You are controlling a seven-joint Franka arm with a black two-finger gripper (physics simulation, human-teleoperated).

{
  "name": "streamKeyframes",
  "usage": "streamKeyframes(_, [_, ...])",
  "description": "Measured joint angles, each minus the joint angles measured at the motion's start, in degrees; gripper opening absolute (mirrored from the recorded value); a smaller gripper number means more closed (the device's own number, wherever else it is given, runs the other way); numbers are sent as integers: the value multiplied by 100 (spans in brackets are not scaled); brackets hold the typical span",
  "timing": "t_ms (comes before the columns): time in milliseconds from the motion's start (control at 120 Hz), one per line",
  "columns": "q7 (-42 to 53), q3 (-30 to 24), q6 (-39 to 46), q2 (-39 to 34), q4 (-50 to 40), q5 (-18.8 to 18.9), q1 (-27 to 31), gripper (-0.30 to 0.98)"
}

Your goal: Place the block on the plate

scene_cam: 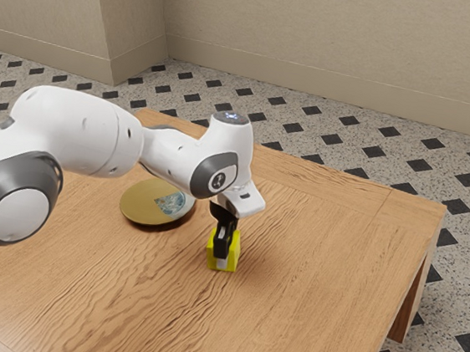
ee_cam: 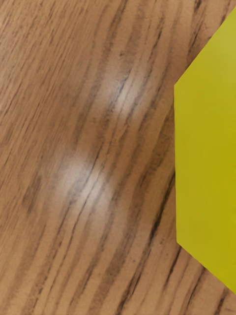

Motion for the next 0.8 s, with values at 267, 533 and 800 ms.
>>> streamKeyframes(267, [-11,32,-121,-333,-3,28,26,38])
streamKeyframes(533, [-3,84,-640,-976,-12,121,490,38])
streamKeyframes(800, [52,660,-971,-1029,59,460,735,38])
